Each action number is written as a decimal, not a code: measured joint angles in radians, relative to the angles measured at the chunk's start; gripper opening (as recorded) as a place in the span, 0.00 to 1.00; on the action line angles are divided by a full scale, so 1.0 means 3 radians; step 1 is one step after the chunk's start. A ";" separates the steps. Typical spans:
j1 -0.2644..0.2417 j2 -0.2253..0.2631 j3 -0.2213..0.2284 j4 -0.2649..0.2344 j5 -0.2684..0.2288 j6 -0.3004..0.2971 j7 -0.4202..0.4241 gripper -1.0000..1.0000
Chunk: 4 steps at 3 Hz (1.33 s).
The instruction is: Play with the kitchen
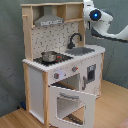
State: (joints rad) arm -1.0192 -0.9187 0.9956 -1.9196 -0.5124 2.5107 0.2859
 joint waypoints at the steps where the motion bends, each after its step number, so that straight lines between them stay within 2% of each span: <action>1: 0.0211 -0.0058 -0.0156 -0.0213 0.0000 0.0111 0.0000 0.00; 2: 0.0387 -0.0101 -0.0314 -0.0404 0.0000 0.0270 0.0000 0.00; 3: 0.0445 -0.0101 -0.0424 -0.0561 0.0002 0.0549 0.0014 0.00; 4: 0.0487 -0.0101 -0.0373 -0.0513 0.0004 0.0784 0.0117 0.00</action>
State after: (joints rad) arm -0.8730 -0.9489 0.8836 -2.0735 -0.5113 2.7457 0.3210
